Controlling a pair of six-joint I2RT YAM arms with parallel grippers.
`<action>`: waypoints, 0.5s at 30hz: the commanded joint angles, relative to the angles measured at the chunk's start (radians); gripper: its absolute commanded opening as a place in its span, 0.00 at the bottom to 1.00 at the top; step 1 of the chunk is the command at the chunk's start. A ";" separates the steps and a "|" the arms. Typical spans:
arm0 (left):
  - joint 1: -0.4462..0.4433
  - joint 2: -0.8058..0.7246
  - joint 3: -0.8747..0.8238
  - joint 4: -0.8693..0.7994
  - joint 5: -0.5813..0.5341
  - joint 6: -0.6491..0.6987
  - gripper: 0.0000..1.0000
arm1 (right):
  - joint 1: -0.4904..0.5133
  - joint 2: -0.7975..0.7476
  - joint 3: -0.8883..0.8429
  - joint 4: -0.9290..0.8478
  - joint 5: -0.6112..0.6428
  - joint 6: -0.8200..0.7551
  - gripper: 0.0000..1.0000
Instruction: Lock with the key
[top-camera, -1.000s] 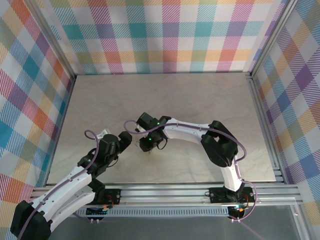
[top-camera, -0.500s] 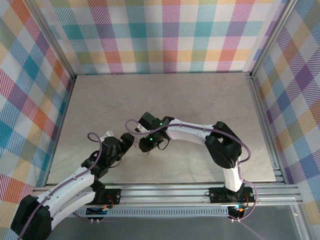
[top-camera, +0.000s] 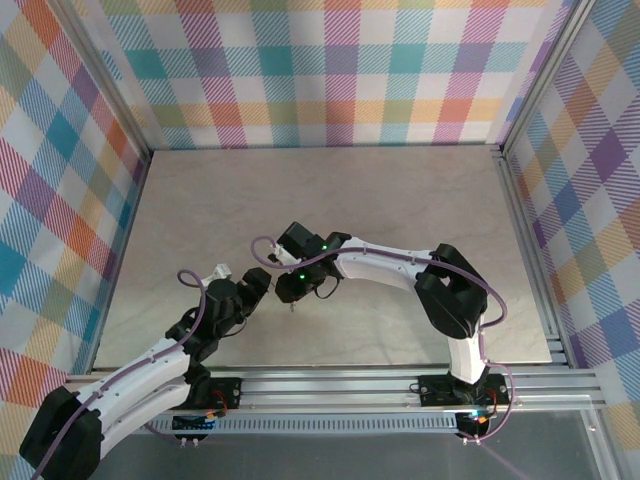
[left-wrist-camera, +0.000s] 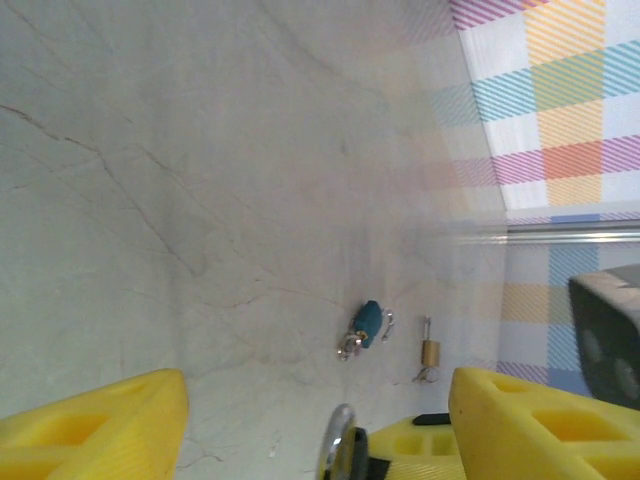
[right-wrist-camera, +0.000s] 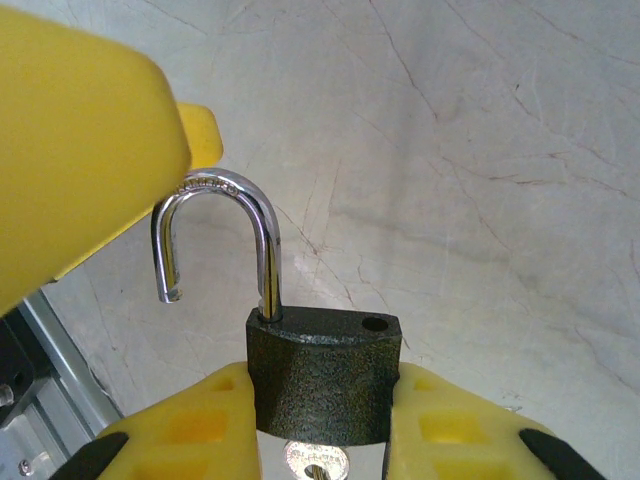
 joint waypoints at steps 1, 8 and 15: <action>-0.015 -0.010 -0.018 0.044 0.001 -0.014 0.65 | -0.004 -0.041 -0.011 0.027 -0.036 0.003 0.03; -0.019 -0.002 -0.029 0.053 0.002 -0.017 0.55 | -0.004 -0.054 -0.016 0.034 -0.046 0.005 0.03; -0.023 -0.006 -0.036 0.073 0.003 -0.018 0.45 | -0.004 -0.055 -0.020 0.049 -0.067 0.015 0.02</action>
